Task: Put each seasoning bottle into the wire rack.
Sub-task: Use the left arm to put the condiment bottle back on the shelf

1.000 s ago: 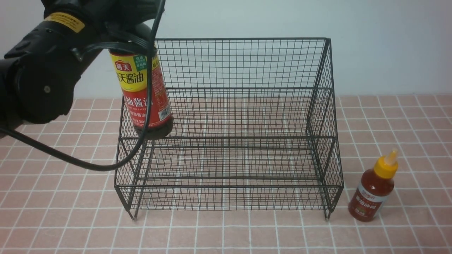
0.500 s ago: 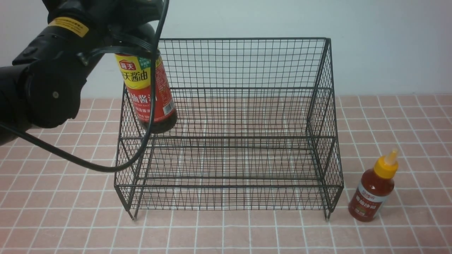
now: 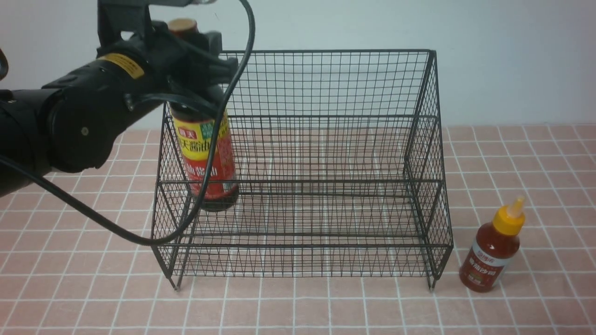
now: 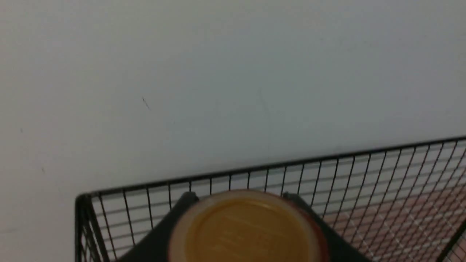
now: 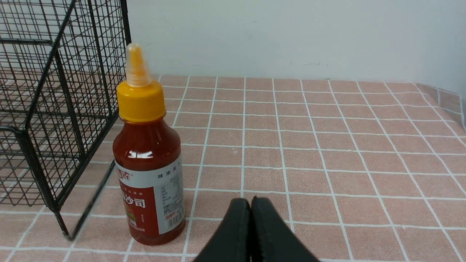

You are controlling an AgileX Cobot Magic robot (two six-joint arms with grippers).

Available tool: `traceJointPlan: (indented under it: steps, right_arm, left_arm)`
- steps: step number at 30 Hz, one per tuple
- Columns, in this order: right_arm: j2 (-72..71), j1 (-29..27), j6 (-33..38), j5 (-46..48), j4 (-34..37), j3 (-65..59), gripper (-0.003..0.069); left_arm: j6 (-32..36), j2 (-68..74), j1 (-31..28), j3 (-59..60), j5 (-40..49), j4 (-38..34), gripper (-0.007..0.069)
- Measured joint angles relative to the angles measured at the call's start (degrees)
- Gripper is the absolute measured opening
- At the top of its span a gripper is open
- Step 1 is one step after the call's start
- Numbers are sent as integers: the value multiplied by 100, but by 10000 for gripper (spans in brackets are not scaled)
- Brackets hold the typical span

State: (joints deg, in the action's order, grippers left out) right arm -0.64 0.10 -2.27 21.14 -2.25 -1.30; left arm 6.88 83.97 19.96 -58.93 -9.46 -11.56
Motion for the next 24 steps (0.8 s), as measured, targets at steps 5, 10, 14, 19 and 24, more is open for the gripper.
traceJointPlan:
  steps: [5,10,14,19,24]
  right_arm:
    - [0,0,0,0,0,0,-15]
    - [0,0,0,0,0,0,-15]
    - [0,0,0,0,0,0,-15]
    - [0,0,0,0,0,0,-15]
    - [0,0,0,0,0,0,-15]
  left_arm:
    - [-15,4,0,0,577,2,256]
    - [-15,16,0,0,1137,19,256]
    - [-15,77,0,-36,1194,38,256]
    - [-10,194,11,-96,1170,49,256]
    - [-10,281,11,-132,1063,44,256]
